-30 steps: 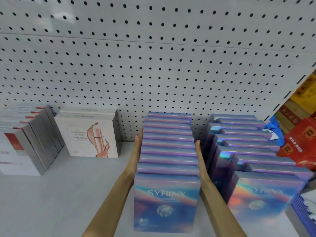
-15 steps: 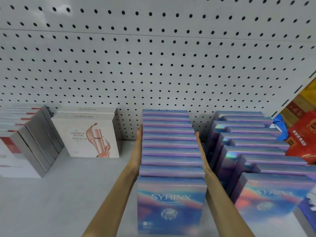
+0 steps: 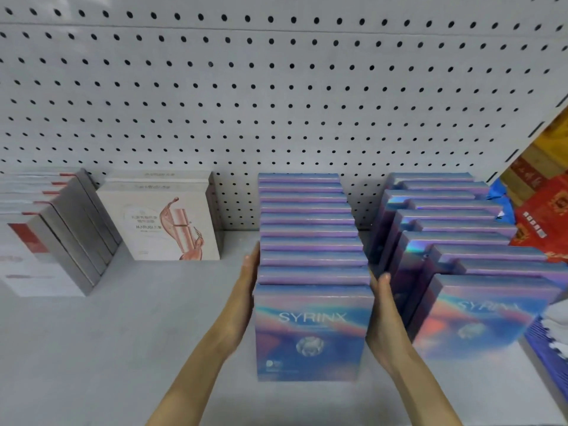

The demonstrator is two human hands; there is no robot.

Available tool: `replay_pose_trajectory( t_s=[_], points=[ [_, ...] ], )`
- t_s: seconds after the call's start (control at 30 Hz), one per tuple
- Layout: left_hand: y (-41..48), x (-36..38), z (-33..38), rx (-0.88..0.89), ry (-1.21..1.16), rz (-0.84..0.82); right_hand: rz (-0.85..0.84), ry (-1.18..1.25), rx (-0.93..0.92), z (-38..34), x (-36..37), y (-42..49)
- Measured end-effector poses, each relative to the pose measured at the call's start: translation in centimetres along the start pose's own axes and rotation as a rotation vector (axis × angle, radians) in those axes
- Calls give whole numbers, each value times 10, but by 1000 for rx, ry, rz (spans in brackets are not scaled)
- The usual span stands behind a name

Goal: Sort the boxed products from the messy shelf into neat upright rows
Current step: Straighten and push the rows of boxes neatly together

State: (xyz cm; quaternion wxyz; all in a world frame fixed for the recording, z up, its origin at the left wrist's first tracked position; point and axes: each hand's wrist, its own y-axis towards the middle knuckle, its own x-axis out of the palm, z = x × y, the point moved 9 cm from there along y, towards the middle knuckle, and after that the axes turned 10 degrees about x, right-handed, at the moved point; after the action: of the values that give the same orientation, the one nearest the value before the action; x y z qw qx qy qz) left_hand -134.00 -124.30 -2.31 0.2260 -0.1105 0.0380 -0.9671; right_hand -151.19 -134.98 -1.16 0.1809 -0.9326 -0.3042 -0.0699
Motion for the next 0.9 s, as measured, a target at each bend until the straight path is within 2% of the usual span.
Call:
replay_pose_trajectory(
  t_s=[0.07, 0.13, 0.23, 0.37, 0.5, 0.7, 0.77, 0.9],
  points=[
    [-22, 4, -9, -5, -33, 11, 29, -95, -39, 24, -13, -11],
    [-38, -2, -9, 112, 104, 51, 81, -245, -13, 39, -18, -18],
    [-52, -6, -8, 158, 232, 118, 147, -418, -51, 48, -18, -18],
    [-43, -4, -20, 151, 208, 144, 243, -470, -57, 51, -17, -13],
    [-37, -12, -10, 178, 214, 214, 174, -510, 4, 59, -15, -3],
    [-33, -10, -5, 206, 233, 170, 208, -577, 17, 57, -21, -3],
    [-33, -10, -6, 211, 225, 142, 174, -535, 48, 60, -24, -6],
    [-36, -11, -5, 219, 165, 94, 142, -238, 12, 48, -21, -8]
  ],
)
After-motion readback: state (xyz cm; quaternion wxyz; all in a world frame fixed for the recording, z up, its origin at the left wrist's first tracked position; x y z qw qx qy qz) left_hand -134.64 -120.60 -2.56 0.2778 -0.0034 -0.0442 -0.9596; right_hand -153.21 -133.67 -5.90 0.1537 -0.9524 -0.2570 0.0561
